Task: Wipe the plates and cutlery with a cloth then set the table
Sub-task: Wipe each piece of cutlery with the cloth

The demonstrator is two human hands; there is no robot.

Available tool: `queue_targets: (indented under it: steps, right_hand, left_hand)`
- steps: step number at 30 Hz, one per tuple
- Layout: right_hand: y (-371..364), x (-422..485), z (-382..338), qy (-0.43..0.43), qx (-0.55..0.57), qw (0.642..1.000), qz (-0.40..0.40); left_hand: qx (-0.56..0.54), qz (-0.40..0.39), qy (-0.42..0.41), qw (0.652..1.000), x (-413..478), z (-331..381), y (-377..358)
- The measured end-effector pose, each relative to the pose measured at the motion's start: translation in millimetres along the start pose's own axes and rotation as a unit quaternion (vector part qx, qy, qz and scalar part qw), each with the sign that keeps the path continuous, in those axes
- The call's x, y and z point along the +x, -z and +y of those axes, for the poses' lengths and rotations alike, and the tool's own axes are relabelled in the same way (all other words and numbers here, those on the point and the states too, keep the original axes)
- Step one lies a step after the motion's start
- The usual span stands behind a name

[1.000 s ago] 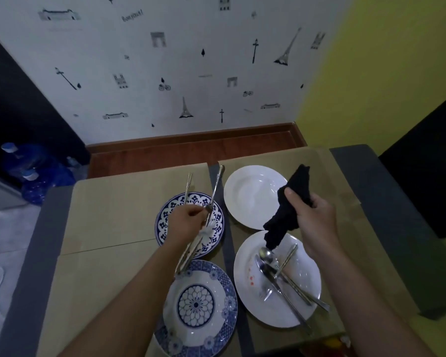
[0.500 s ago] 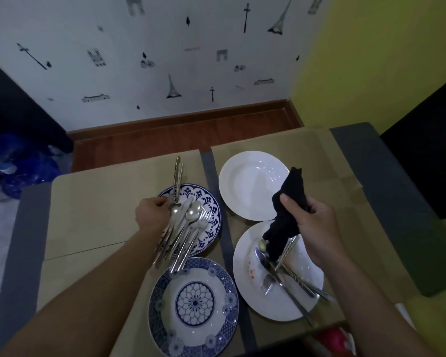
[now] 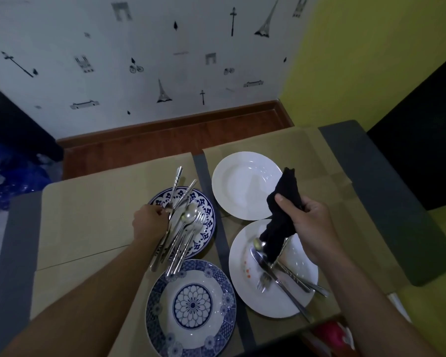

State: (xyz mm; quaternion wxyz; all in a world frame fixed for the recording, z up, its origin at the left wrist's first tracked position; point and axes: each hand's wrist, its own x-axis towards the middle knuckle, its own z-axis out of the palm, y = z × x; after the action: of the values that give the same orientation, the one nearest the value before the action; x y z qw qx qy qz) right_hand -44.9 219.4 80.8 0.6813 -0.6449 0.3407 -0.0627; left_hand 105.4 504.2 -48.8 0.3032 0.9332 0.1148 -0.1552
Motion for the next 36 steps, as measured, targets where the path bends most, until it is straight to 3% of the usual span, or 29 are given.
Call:
queue_targets:
  steps: [6,10,20,26,33,36]
  right_hand:
    - [12.0,-7.7,-3.3,0.0,0.023,1.0,0.014]
    - [26.0,-12.2,-3.8,0.0,0.047,0.999,0.022]
    - [62.4,-27.5,13.9,-0.019,0.019,0.999,0.023]
    - [85.9,-31.0,20.6,-0.027,0.049,0.998,0.042]
    - [102.4,-30.6,32.6,-0.038,0.043,0.996,0.062]
    - [105.8,-30.2,36.0,-0.043,0.035,0.996,0.066]
  left_hand:
    - [-0.003,0.014,-0.031,0.999,-13.3,6.2,4.4]
    - [-0.022,0.021,-0.115,0.993,-36.0,27.3,-1.6]
    - [-0.005,-0.146,-0.184,0.972,-105.6,93.3,-65.8]
    - [0.035,-0.303,-0.119,0.945,-154.0,99.6,-113.1]
    - [0.072,-0.38,-0.049,0.921,-191.7,89.9,-152.4]
    - [0.01,-0.402,0.014,0.915,-195.8,85.8,-158.9]
